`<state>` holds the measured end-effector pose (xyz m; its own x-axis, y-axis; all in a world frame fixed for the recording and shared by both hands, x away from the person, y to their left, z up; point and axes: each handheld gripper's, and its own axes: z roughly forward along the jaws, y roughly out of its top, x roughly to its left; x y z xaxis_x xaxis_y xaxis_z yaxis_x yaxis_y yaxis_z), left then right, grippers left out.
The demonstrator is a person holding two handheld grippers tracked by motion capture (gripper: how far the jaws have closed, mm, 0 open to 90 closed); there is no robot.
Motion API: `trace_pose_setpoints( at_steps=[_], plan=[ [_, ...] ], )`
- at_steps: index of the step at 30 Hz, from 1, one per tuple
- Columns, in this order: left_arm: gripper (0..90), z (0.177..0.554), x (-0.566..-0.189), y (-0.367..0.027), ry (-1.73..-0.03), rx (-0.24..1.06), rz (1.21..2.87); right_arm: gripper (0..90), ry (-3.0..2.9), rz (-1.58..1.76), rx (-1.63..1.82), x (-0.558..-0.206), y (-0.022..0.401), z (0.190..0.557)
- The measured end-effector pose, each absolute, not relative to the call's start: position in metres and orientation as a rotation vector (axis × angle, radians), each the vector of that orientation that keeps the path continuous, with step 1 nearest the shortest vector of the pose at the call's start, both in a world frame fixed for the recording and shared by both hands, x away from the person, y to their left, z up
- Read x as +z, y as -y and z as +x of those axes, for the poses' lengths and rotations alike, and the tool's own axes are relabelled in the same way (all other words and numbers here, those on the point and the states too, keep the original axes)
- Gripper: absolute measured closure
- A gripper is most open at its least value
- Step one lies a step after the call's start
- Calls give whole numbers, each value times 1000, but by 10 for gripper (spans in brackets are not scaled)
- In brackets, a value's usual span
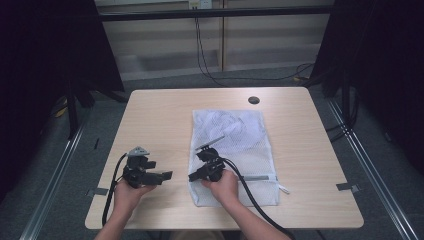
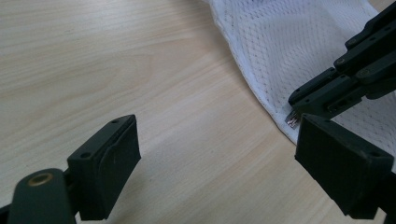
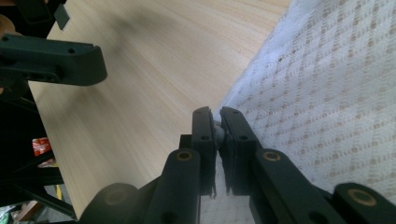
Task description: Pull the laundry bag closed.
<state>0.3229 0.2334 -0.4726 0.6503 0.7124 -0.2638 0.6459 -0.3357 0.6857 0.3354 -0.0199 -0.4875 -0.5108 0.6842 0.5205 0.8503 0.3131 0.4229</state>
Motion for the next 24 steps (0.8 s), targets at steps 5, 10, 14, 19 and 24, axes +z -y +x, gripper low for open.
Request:
trace_pose_setpoints(
  at_steps=[5,10,14,19,24],
  plan=[
    [132,322,-473,-231,-1040,91,2071,857,2320,-1399,-999,-484,23,336],
    [129,321,-474,-227,-1028,62,2068,862,2297,-1393,-1029,-479,27,336],
    [127,320,-475,-224,-1019,37,2064,862,2292,-1395,-1030,-476,29,335],
    [123,320,-479,-218,-1012,-22,2051,862,2287,-1383,-1040,-475,30,335],
    [122,319,-480,-213,-1003,-38,2061,863,2281,-1385,-1052,-471,32,335]
  ],
)
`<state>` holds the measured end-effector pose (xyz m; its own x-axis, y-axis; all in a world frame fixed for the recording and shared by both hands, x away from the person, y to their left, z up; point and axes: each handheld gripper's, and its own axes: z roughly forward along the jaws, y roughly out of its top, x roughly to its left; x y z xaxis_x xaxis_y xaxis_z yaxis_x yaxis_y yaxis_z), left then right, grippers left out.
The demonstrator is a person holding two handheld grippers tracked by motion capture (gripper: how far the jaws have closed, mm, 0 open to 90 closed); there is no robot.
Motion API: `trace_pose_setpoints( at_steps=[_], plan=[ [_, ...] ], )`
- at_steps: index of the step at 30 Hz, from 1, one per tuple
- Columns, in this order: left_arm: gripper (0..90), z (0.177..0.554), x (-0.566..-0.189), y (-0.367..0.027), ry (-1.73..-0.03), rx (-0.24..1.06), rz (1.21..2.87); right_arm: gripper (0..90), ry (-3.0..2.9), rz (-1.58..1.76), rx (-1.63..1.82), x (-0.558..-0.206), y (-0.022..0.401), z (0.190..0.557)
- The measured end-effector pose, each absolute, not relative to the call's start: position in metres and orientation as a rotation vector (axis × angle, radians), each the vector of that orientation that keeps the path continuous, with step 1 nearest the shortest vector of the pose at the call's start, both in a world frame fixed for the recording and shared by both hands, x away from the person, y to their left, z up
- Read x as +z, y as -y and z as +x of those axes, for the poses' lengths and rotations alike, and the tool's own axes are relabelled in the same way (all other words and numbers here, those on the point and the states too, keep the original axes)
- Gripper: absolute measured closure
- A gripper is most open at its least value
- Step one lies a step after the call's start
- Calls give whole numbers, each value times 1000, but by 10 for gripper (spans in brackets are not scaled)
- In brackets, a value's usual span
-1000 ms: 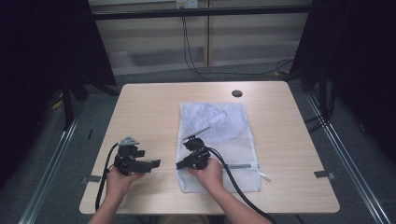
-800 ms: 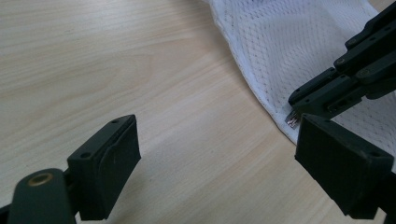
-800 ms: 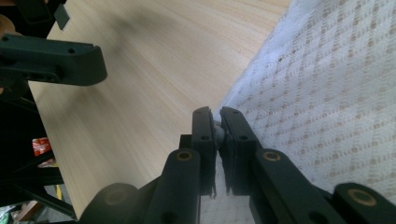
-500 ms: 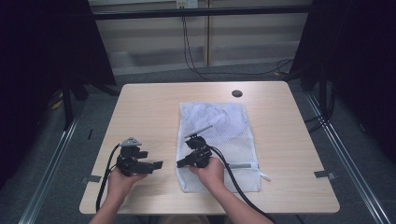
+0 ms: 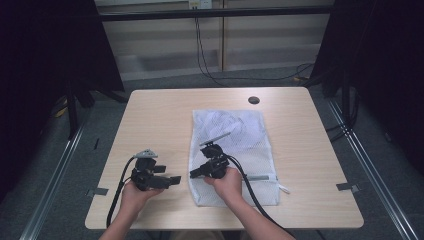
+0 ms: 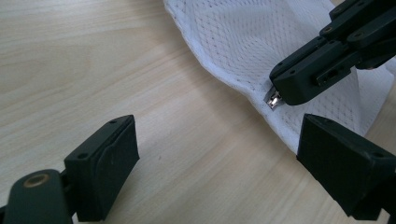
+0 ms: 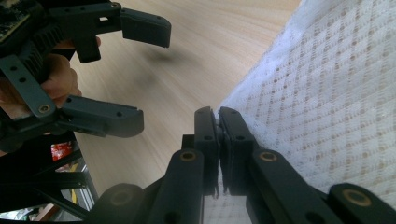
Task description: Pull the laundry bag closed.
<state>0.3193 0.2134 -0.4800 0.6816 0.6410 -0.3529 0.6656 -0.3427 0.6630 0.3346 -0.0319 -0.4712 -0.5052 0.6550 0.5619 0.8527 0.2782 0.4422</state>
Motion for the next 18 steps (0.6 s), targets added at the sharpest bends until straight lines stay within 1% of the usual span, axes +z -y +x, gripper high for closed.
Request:
trace_pose_setpoints(
  at_steps=[5,11,18],
  plan=[
    [125,319,-483,-206,-991,-69,2067,864,2281,-1381,-1059,-467,35,334],
    [123,318,-486,-195,-978,-142,2052,864,2280,-1375,-1065,-465,35,334],
    [136,318,-487,-187,-958,-140,2070,864,2285,-1367,-1075,-460,33,334]
  ],
)
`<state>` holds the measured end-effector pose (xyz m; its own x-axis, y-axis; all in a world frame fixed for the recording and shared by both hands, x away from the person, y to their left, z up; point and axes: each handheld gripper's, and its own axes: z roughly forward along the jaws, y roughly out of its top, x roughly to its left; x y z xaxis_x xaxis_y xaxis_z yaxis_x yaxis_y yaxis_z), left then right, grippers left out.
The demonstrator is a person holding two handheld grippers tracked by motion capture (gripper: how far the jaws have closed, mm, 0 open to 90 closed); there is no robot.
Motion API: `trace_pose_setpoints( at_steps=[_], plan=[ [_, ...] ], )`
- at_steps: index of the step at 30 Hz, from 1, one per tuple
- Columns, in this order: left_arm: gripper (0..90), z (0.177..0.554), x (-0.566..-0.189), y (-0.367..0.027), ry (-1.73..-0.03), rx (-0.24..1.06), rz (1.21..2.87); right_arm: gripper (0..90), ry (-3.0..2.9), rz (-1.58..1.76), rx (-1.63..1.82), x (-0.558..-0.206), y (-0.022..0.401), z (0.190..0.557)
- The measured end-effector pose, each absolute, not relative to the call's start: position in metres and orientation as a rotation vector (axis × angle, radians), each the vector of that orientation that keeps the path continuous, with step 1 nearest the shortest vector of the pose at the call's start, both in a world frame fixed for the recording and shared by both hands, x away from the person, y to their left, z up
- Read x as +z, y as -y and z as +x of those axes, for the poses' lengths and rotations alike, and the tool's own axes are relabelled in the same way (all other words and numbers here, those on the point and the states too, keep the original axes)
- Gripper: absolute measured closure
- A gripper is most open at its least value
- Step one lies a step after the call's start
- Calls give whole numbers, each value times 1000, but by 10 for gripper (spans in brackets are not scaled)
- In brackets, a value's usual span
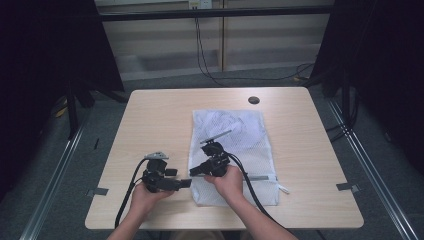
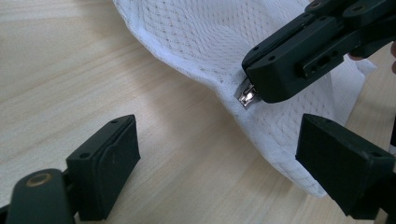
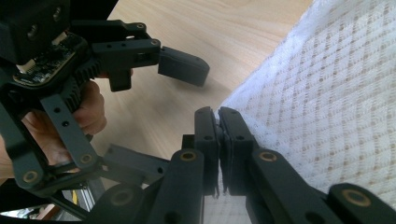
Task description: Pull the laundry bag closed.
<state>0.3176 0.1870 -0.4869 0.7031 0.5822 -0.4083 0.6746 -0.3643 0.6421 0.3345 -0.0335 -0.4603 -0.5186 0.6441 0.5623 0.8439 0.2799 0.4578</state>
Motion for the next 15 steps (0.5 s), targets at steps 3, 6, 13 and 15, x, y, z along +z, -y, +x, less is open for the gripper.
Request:
trace_pose_setpoints(
  at_steps=[3,6,13,15],
  plan=[
    [189,317,-486,-185,-943,-147,2056,864,2289,-1367,-1073,-458,33,334],
    [226,316,-485,-183,-934,-170,2050,864,2288,-1360,-1085,-457,32,334],
    [255,314,-487,-175,-937,-222,2046,864,2291,-1353,-1081,-457,32,333],
    [259,315,-488,-174,-928,-236,2054,864,2291,-1350,-1083,-457,31,333]
  ],
)
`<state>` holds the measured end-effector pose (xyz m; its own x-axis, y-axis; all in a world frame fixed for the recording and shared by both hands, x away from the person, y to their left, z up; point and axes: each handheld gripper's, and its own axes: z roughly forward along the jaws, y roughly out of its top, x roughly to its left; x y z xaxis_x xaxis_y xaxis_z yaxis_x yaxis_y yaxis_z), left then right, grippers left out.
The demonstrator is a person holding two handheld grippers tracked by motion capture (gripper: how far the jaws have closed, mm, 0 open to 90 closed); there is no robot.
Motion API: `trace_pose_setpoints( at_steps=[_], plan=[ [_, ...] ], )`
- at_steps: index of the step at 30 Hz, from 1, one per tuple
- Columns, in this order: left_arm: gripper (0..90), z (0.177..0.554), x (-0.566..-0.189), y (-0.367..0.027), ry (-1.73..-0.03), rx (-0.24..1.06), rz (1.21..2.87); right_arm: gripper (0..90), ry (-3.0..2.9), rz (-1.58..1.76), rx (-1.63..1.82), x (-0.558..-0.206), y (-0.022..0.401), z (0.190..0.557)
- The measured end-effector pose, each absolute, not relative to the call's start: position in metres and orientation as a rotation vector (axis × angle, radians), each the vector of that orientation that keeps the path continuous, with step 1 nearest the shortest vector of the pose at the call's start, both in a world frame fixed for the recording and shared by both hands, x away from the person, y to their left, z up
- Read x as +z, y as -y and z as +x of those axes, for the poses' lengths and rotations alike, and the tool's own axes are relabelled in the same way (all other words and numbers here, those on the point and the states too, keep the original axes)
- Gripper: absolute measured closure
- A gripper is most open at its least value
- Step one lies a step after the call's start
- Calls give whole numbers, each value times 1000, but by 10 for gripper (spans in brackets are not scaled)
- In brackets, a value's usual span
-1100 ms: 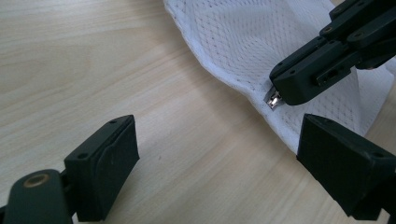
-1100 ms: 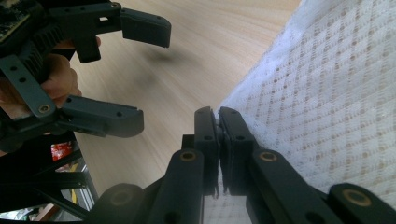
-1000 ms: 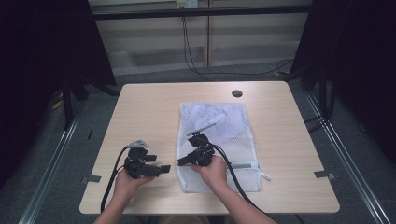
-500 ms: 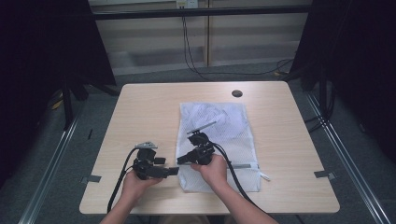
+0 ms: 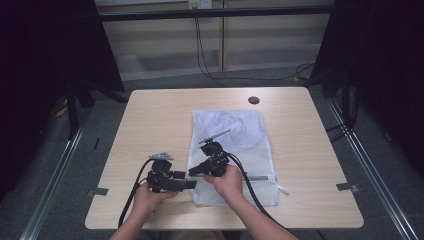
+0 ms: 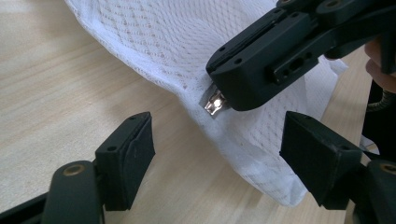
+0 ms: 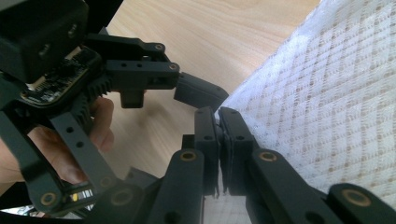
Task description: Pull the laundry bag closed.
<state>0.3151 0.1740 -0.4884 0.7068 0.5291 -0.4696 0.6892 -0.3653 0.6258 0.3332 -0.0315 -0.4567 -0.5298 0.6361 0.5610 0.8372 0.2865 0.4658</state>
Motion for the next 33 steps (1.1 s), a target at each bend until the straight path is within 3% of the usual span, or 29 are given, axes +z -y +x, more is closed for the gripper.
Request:
trace_pose_setpoints(
  at_steps=[3,8,17,23,33],
  plan=[
    [279,315,-490,-172,-935,-246,2061,864,2289,-1354,-1083,-456,32,333],
    [420,315,-489,-170,-939,-245,2050,864,2289,-1355,-1084,-455,32,333],
    [574,315,-492,-167,-953,-262,2024,864,2288,-1348,-1092,-454,31,331],
    [610,318,-497,-161,-963,-313,2021,864,2284,-1348,-1103,-453,32,331],
    [860,321,-495,-165,-1006,-328,2004,864,2265,-1346,-1123,-451,35,331]
  ],
)
